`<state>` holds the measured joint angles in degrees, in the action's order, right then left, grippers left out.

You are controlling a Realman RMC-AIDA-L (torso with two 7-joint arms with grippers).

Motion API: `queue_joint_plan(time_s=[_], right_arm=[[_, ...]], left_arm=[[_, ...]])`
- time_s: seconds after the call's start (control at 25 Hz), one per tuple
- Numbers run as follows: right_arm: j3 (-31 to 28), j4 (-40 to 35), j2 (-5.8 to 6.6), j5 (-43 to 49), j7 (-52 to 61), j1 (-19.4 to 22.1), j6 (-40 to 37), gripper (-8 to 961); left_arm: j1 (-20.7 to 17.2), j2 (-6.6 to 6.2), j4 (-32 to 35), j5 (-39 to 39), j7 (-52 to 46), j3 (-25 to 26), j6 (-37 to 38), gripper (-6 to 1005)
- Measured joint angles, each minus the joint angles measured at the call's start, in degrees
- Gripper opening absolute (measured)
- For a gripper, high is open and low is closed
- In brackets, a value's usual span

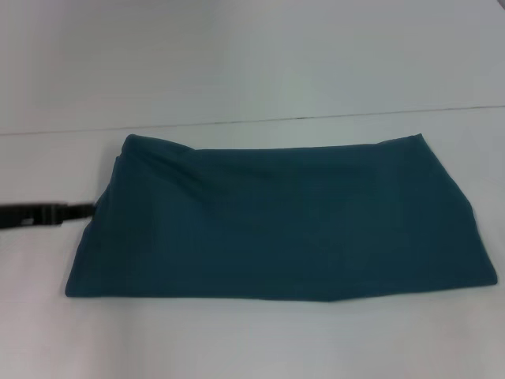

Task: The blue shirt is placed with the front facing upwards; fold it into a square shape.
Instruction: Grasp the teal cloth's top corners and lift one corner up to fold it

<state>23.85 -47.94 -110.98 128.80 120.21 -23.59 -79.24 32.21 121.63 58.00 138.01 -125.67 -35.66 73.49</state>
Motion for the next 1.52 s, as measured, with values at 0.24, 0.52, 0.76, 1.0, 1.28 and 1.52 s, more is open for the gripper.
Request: queue_joint_plan(time_s=[0.24,0.52,0.76,1.0,1.28,1.52], right_arm=[[-0.3,-0.2,0.41,-3.8,2.1,-2.0,1.2,478],[0.3,0.6,0.31,-3.5,2.4,-4.6,3.2,664],[0.5,3.4,-0.45,-3.5,2.0,-5.7,8.1,872],[1.4,5.9,-1.10,-3.3,-0.6,-6.5,11.3,918],[1.3,6.3,-1.48,-3.6,-0.8,-6.6,11.7,804],[1.4,6.4,-1.78,-3.7,-1.9,-7.1,11.0,640]], left_arm=[[2.5,2.18,-1.0,-0.7,0.0,-0.4,-8.7,434],[3.7,2.09,-3.8,-1.2,0.2,-0.5,-11.9,743],[3.9,2.27,-4.0,-1.4,0.3,-0.6,-12.4,777],[4.0,2.29,-5.0,-2.4,0.1,-0.7,-14.9,776],[4.0,2.24,-6.2,-4.6,0.4,-1.8,-15.0,774],[4.8,2.27,-9.2,-8.9,3.2,-3.0,-15.4,771]])
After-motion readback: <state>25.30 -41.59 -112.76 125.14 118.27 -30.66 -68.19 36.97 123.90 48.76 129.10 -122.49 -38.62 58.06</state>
